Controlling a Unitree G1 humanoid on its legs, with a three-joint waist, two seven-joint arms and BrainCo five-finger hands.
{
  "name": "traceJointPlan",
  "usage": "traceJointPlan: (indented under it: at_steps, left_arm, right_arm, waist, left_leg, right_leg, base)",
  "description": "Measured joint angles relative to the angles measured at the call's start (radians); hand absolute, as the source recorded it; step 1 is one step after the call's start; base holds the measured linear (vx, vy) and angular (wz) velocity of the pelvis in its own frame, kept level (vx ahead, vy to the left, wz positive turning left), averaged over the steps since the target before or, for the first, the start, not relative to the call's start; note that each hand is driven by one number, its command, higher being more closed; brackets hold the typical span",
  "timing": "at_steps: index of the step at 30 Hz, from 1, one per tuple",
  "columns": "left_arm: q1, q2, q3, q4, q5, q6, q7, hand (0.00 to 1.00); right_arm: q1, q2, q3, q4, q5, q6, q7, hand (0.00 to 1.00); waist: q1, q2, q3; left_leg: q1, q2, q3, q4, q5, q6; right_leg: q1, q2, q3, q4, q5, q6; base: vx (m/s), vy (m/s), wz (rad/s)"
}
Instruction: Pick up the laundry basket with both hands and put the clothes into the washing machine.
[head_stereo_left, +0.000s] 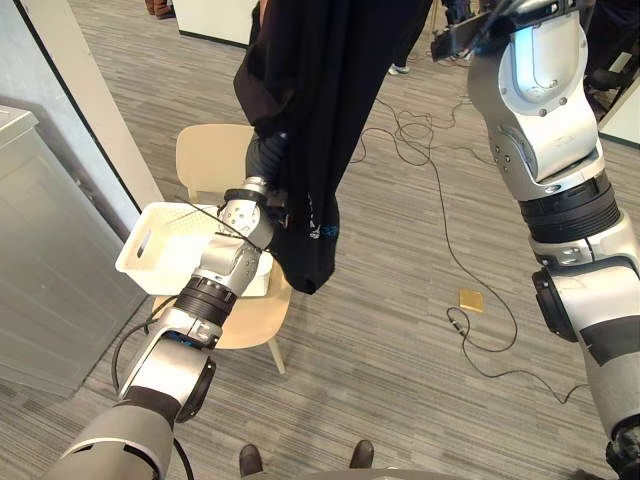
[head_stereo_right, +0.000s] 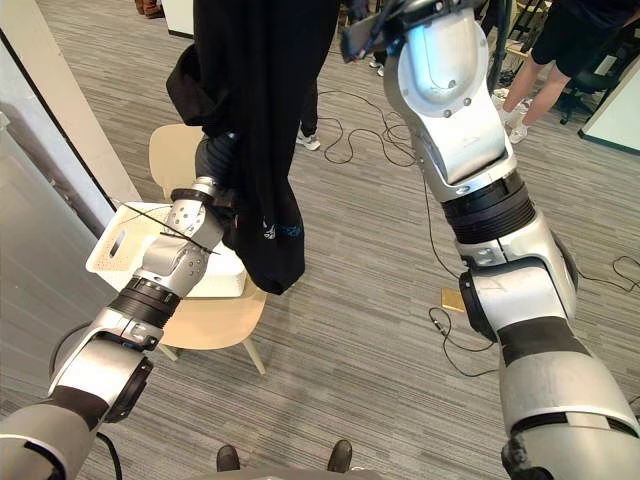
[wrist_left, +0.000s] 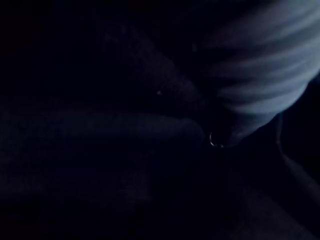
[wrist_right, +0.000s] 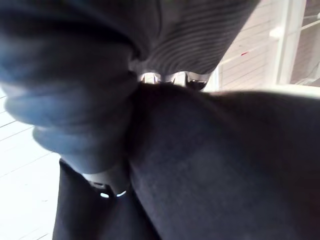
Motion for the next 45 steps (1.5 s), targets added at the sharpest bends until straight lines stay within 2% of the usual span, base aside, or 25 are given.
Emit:
traceJointPlan:
  at_steps: [4, 9, 13, 19, 21, 24, 28, 29, 30, 31, 32, 33, 34, 35, 36, 37, 38, 39, 40, 41, 42, 43, 44, 45]
  left_arm:
    - [0.014, 0.012, 0.075, -0.002, 0.003, 0.000, 0.001, 1.00]
    - [0.043, 0.070, 0.195, -0.011, 0.005, -0.001, 0.025, 1.00]
    - [0.134, 0.126, 0.329, -0.120, 0.006, -0.021, 0.046, 1.00]
    - [0.403, 0.132, 0.582, -0.350, 0.038, -0.039, 0.050, 1.00]
    - [0.557, 0.094, 0.719, -0.438, 0.062, -0.042, 0.061, 1.00]
    - [0.727, 0.013, 0.865, -0.533, 0.112, -0.045, 0.063, 1.00]
    - [0.823, -0.086, 0.968, -0.578, 0.160, -0.066, 0.068, 1.00]
    - [0.825, -0.125, 0.977, -0.593, 0.162, -0.074, 0.073, 1.00]
    - [0.825, -0.171, 0.972, -0.607, 0.162, -0.082, 0.083, 1.00]
    - [0.825, -0.196, 0.971, -0.605, 0.160, -0.083, 0.090, 1.00]
    - [0.822, -0.210, 0.970, -0.603, 0.160, -0.082, 0.091, 1.00]
    - [0.818, -0.237, 0.964, -0.604, 0.158, -0.083, 0.091, 1.00]
    - [0.833, -0.269, 0.955, -0.603, 0.153, -0.083, 0.090, 1.00]
    - [0.864, -0.294, 0.925, -0.604, 0.152, -0.082, 0.086, 1.00]
    - [0.873, -0.301, 0.898, -0.605, 0.152, -0.078, 0.082, 1.00]
    - [0.859, -0.301, 0.833, -0.613, 0.153, -0.074, 0.061, 1.00]
    - [0.859, -0.301, 0.833, -0.613, 0.153, -0.074, 0.061, 1.00]
    - [0.859, -0.325, 0.810, -0.622, 0.152, -0.077, 0.059, 1.00]
    - [0.869, -0.342, 0.789, -0.621, 0.152, -0.073, 0.058, 1.00]
    - [0.883, -0.357, 0.745, -0.621, 0.152, -0.071, 0.048, 1.00]
    - [0.900, -0.382, 0.681, -0.622, 0.153, -0.059, 0.025, 1.00]
    - [0.901, -0.392, 0.652, -0.619, 0.154, -0.049, 0.016, 1.00]
    - [0.923, -0.413, 0.600, -0.605, 0.154, -0.028, -0.004, 1.00]
    - [0.934, -0.412, 0.564, -0.590, 0.154, -0.026, -0.008, 1.00]
  right_arm:
    - [0.023, -0.033, -0.022, 0.031, 0.000, 0.011, 0.000, 0.00]
    - [0.158, -0.094, -0.099, 0.029, 0.000, 0.023, -0.001, 0.00]
    - [0.370, -0.110, -0.183, -0.041, 0.001, 0.027, 0.010, 0.00]
    - [0.767, -0.094, -0.382, -0.186, -0.047, 0.047, 0.048, 0.00]
    - [0.913, -0.065, -0.492, -0.189, -0.083, 0.051, 0.057, 0.00]
    - [1.053, -0.042, -0.574, -0.188, -0.124, 0.067, 0.071, 0.00]
    - [1.142, 0.027, -0.676, -0.133, -0.258, 0.091, 0.060, 0.00]
    - [1.162, 0.051, -0.717, -0.072, -0.306, 0.107, 0.042, 0.00]
    - [1.183, 0.065, -0.756, 0.008, -0.351, 0.132, 0.031, 0.00]
    - [1.201, 0.094, -0.789, 0.068, -0.383, 0.162, 0.017, 0.00]
    - [1.210, 0.124, -0.820, 0.114, -0.398, 0.178, 0.010, 0.00]
    - [1.223, 0.158, -0.868, 0.197, -0.412, 0.198, -0.005, 0.00]
    - [1.224, 0.183, -0.909, 0.307, -0.434, 0.239, -0.009, 0.00]
    - [1.258, 0.202, -0.929, 0.382, -0.455, 0.273, -0.005, 0.00]
    - [1.287, 0.210, -0.939, 0.416, -0.469, 0.286, -0.001, 0.00]
    - [1.339, 0.236, -0.960, 0.585, -0.476, 0.305, 0.006, 0.00]
    - [1.339, 0.236, -0.960, 0.585, -0.476, 0.305, 0.006, 0.00]
    - [1.327, 0.289, -1.047, 0.747, -0.477, 0.305, 0.023, 0.00]
    - [1.337, 0.313, -1.047, 0.802, -0.477, 0.307, 0.030, 0.00]
    - [1.341, 0.338, -1.045, 0.837, -0.477, 0.307, 0.048, 0.00]
    - [1.353, 0.366, -1.044, 0.875, -0.472, 0.306, 0.069, 0.00]
    - [1.349, 0.380, -1.043, 0.892, -0.472, 0.304, 0.084, 0.00]
    - [1.344, 0.407, -1.039, 0.913, -0.465, 0.303, 0.114, 0.00]
    - [1.360, 0.421, -1.017, 0.915, -0.463, 0.300, 0.126, 0.00]
  waist:
    - [0.000, 0.000, 0.000]
    - [0.002, 0.001, 0.001]
    - [0.008, 0.004, 0.003]
    - [0.008, 0.025, 0.004]
    - [0.010, 0.044, 0.004]
    - [0.023, 0.066, 0.003]
    - [0.046, 0.089, 0.010]
    - [0.056, 0.096, 0.012]
    - [0.067, 0.121, 0.027]
    - [0.067, 0.109, 0.028]
    - [0.061, 0.088, 0.030]
    - [0.054, 0.082, 0.047]
    - [0.066, 0.107, 0.073]
    - [0.071, 0.149, 0.077]
    - [0.059, 0.173, 0.078]
    - [0.024, 0.154, 0.077]
    - [0.024, 0.154, 0.077]
    - [0.026, 0.156, 0.083]
    - [0.036, 0.165, 0.087]
    - [0.035, 0.181, 0.090]
    - [0.035, 0.200, 0.090]
    - [0.036, 0.200, 0.096]
    - [0.037, 0.198, 0.109]
    - [0.028, 0.187, 0.118]
  left_leg:
    - [0.003, 0.000, 0.004, 0.000, 0.000, 0.000]
    - [0.009, 0.000, 0.016, 0.000, -0.002, 0.000]
    - [0.020, 0.000, 0.033, 0.000, -0.007, 0.000]
    - [0.023, -0.003, 0.039, -0.002, -0.007, 0.000]
    - [0.023, -0.003, 0.039, -0.003, -0.007, -0.001]
    - [0.020, 0.000, 0.037, -0.002, -0.009, -0.003]
    - [-0.053, 0.003, -0.016, 0.027, -0.008, -0.002]
    - [-0.114, 0.010, -0.042, 0.065, -0.008, 0.007]
    - [-0.169, 0.023, -0.061, 0.092, -0.034, 0.048]
    - [-0.189, 0.030, -0.005, 0.104, -0.084, 0.121]
    - [-0.203, 0.032, 0.064, 0.146, -0.123, 0.175]
    - [-0.249, 0.075, 0.165, 0.282, -0.170, 0.239]
    - [-0.282, 0.158, 0.273, 0.548, -0.201, 0.278]
    - [-0.269, 0.196, 0.327, 0.674, -0.186, 0.277]
    - [-0.277, 0.184, 0.325, 0.651, -0.175, 0.269]
    - [-0.259, 0.077, 0.254, 0.474, -0.110, 0.234]
    - [-0.259, 0.077, 0.254, 0.474, -0.110, 0.234]
    - [-0.239, 0.112, 0.304, 0.604, -0.266, 0.253]
    - [-0.201, 0.134, 0.333, 0.628, -0.308, 0.204]
    - [-0.161, 0.136, 0.338, 0.607, -0.327, 0.088]
    - [-0.128, 0.120, 0.303, 0.530, -0.375, -0.022]
    - [-0.128, 0.091, 0.279, 0.499, -0.392, -0.025]
    - [-0.121, 0.009, 0.220, 0.447, -0.359, 0.022]
    - [-0.102, -0.047, 0.171, 0.422, -0.350, 0.057]
  right_leg:
    - [0.000, 0.000, 0.004, 0.000, 0.000, 0.000]
    - [-0.001, 0.000, 0.015, 0.000, 0.001, 0.002]
    - [-0.001, 0.000, 0.033, -0.001, 0.002, 0.003]
    - [-0.006, -0.001, 0.044, -0.001, 0.002, 0.004]
    - [-0.006, -0.002, 0.044, -0.001, 0.002, 0.004]
    - [-0.006, 0.000, 0.043, -0.001, 0.002, 0.005]
    - [-0.022, 0.000, -0.010, 0.000, -0.009, 0.013]
    - [-0.039, 0.000, -0.053, 0.004, -0.011, 0.008]
    - [-0.064, 0.003, -0.105, 0.038, -0.025, -0.013]
    - [-0.066, -0.008, -0.148, 0.042, -0.027, -0.016]
    - [-0.063, -0.030, -0.182, 0.034, -0.031, -0.031]
    - [-0.055, -0.057, -0.241, 0.041, -0.037, -0.042]
    - [-0.045, -0.072, -0.288, 0.093, -0.049, -0.050]
    - [-0.020, -0.071, -0.343, 0.145, -0.082, -0.035]
    - [-0.011, -0.086, -0.379, 0.184, -0.105, -0.037]
    - [-0.013, -0.122, -0.407, 0.184, -0.165, -0.043]
    - [-0.013, -0.122, -0.407, 0.184, -0.165, -0.043]
    - [0.010, -0.121, -0.507, 0.173, -0.128, -0.032]
    - [0.025, -0.121, -0.546, 0.181, -0.124, -0.036]
    - [0.037, -0.123, -0.597, 0.187, -0.121, -0.032]
    - [0.041, -0.141, -0.650, 0.205, -0.115, -0.030]
    - [0.043, -0.165, -0.665, 0.224, -0.115, -0.030]
    - [0.040, -0.269, -0.631, 0.361, -0.131, -0.033]
    - [0.041, -0.350, -0.572, 0.471, -0.146, -0.050]
  base:
    - [0.00, 0.000, -0.03]
    - [0.00, 0.004, -0.06]
    - [0.02, 0.034, -0.13]
    - [0.03, 0.032, -0.05]
    - [0.01, 0.017, 0.00]
    - [0.00, 0.020, 0.01]
    - [-0.06, 0.021, 0.43]
    - [-0.10, 0.012, 0.94]
    - [-0.11, 0.034, 1.19]
    - [-0.07, 0.054, 1.24]
    - [-0.03, 0.061, 1.41]
    - [0.01, 0.091, 1.39]
    - [0.02, 0.120, 1.49]
    - [0.02, 0.126, 1.44]
    - [-0.07, 0.135, 2.57]
    - [-0.08, 0.080, 2.05]
    - [-0.14, 0.089, 2.53]
    - [-0.05, 0.016, 1.42]
    - [-0.07, 0.070, 1.98]
    - [-0.04, 0.092, 1.66]
    - [-0.09, 0.215, 1.53]
    - [-0.13, 0.393, 1.62]
    - [-0.11, 0.438, 1.50]
    - [-0.06, 0.412, 1.86]
